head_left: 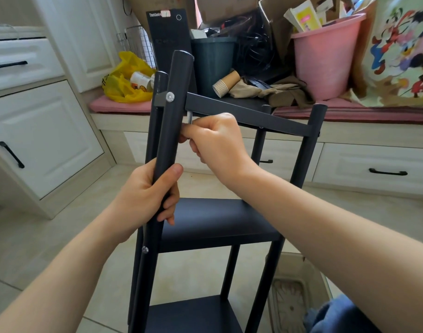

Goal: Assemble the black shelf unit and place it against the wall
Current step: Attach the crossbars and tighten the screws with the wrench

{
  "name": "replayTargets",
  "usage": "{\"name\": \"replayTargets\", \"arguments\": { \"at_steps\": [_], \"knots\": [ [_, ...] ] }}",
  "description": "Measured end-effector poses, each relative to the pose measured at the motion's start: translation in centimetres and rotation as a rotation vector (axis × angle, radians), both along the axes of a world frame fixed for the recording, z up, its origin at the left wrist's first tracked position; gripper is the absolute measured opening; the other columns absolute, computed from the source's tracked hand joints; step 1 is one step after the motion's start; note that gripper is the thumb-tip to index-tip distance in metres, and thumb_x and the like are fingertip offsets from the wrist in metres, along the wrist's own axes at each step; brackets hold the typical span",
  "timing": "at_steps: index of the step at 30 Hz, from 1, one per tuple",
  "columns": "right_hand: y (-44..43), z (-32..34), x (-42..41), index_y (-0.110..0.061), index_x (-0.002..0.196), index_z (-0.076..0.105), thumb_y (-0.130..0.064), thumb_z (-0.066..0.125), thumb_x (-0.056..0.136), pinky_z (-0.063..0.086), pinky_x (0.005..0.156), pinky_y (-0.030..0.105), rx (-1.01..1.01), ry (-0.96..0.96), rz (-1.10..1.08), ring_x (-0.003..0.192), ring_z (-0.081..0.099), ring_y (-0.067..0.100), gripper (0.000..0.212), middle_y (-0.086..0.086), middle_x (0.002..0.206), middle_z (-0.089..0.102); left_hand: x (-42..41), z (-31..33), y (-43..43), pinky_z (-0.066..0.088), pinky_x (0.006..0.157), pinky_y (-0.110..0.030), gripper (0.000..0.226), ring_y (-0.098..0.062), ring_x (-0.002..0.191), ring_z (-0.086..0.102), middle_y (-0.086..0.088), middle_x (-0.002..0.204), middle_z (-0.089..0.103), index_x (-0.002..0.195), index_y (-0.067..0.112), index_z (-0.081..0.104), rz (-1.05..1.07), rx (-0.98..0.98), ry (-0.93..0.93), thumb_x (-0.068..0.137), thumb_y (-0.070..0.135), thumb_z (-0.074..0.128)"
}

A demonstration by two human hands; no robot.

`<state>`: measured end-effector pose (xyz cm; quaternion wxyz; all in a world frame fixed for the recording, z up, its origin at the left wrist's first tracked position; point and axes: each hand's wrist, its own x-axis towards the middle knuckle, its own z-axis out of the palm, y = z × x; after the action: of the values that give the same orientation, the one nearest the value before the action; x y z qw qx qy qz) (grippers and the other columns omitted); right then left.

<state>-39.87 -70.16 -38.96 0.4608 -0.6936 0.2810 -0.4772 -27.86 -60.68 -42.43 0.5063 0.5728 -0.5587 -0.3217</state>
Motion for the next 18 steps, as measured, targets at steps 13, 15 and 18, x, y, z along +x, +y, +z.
{"name": "replayTargets", "arguments": {
  "at_steps": [13, 15, 18],
  "knots": [
    [-0.2, -1.7, 1.6, -0.010, 0.060, 0.063, -0.009, 0.059, 0.097, 0.044, 0.056, 0.017, -0.141, -0.100, -0.115, 0.048, 0.053, 0.001, 0.037, -0.005, 0.053, 0.058, -0.1, -0.2, -0.2, 0.050, 0.045, -0.033, 0.038, -0.019, 0.037, 0.034, -0.005, 0.050, 0.040, 0.083, 0.010, 0.043, -0.009, -0.016, 0.001, 0.093, 0.047, 0.052],
    [-0.5, -1.9, 2.1, -0.009, 0.060, 0.061, -0.007, 0.058, 0.097, 0.041, 0.055, 0.013, -0.154, -0.116, -0.122, 0.048, 0.052, -0.001, 0.037, -0.009, 0.051, 0.054, 0.1, -0.3, -0.3, 0.050, 0.045, -0.033, 0.043, -0.019, 0.037, 0.034, -0.004, 0.050, 0.040, 0.083, 0.009, 0.043, -0.002, -0.021, 0.001, 0.099, 0.048, 0.053],
    [-0.8, -1.9, 2.6, -0.019, 0.056, 0.054, -0.005, 0.057, 0.096, 0.037, 0.055, 0.007, -0.179, -0.124, -0.162, 0.048, 0.051, -0.001, 0.043, -0.016, 0.050, 0.050, 0.1, -0.4, -0.4, 0.050, 0.044, -0.033, 0.040, -0.019, 0.036, 0.034, -0.003, 0.049, 0.041, 0.083, 0.005, 0.042, 0.003, -0.028, -0.006, 0.090, 0.043, 0.050]
  ]
}}
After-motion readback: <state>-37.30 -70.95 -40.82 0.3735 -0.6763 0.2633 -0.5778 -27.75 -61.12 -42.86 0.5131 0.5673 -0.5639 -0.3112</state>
